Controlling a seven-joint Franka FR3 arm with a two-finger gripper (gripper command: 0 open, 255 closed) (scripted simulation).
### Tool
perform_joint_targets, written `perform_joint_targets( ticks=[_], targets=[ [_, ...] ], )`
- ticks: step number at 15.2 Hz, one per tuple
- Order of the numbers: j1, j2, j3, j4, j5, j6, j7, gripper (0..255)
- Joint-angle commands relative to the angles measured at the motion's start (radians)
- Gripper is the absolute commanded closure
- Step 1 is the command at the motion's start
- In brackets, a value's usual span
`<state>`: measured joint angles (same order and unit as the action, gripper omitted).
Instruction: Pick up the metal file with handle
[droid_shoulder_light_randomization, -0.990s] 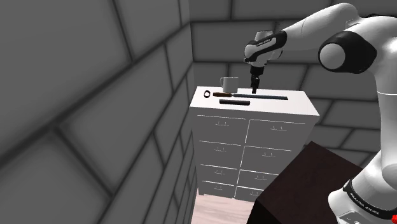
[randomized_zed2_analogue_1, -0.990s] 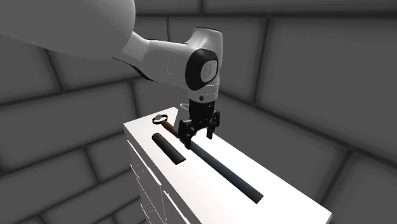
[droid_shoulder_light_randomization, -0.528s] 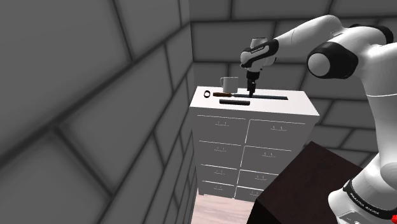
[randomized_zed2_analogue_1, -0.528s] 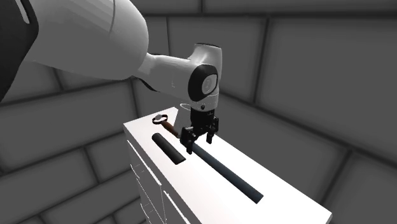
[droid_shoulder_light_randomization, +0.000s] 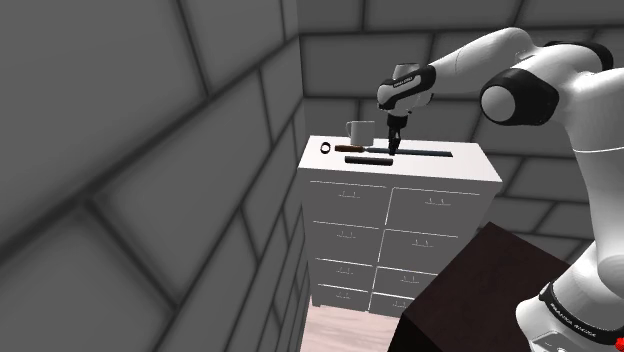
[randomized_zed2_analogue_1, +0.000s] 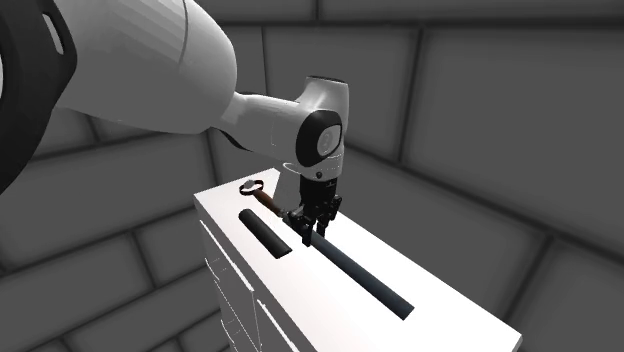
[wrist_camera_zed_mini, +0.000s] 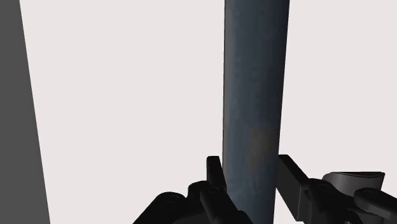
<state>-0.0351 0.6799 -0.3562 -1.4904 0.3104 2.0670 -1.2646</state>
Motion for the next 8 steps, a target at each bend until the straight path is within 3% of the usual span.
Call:
perform_joint_targets(
  ticks=[1,8],
  targets=[
    [0.0,0.0,0.0,0.0,0.0,0.0,0.0,255],
    [0.003,-0.02,-0.005,0.006,-0.007,-0.026,0.005,255]
  ],
)
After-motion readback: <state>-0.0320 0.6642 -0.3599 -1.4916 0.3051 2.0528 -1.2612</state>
